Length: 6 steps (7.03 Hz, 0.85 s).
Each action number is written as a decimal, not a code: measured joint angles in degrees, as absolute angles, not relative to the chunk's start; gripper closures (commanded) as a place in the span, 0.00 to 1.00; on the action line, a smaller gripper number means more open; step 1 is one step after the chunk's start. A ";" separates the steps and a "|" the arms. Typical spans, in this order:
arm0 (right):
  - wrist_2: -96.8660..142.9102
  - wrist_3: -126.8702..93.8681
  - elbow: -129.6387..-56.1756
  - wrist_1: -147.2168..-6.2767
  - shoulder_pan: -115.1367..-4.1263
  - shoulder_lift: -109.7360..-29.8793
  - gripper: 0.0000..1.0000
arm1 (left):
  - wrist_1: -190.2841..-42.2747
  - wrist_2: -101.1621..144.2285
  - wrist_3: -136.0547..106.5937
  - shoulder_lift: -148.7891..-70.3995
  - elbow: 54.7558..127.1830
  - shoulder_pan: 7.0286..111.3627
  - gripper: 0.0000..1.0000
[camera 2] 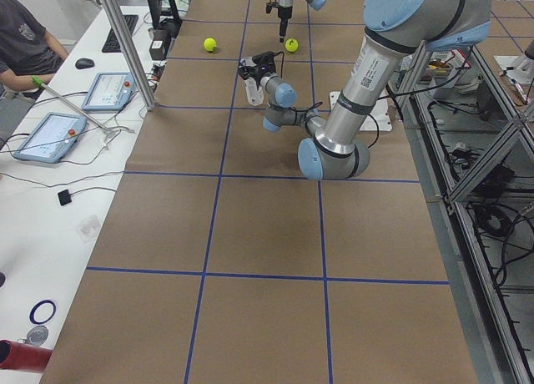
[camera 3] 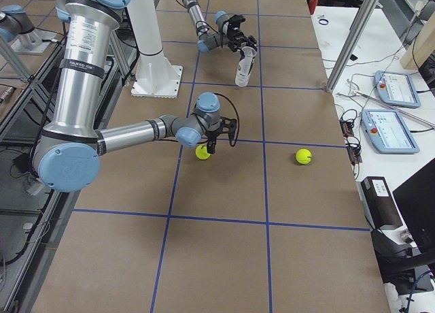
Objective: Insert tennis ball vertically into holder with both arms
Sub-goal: 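Lower the right gripper onto the nearer yellow tennis ball, then grasp the nearer tennis ball with the right gripper and lift it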
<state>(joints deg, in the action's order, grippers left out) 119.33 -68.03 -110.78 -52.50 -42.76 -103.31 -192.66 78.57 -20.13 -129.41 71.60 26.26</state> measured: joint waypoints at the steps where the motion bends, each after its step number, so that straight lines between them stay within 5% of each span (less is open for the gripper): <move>1: 118.84 -68.13 -110.76 -52.40 -41.49 -104.04 0.00 | -192.66 78.57 -20.13 -129.36 71.58 26.24 0.27; 5: 118.31 -68.13 -110.20 -52.29 -38.38 -106.19 0.02 | -192.66 78.58 -20.13 -129.21 71.66 26.28 0.27; 6: 118.25 -68.17 -109.74 -52.29 -37.65 -106.16 0.31 | -192.66 78.57 -20.13 -129.06 71.65 26.27 0.27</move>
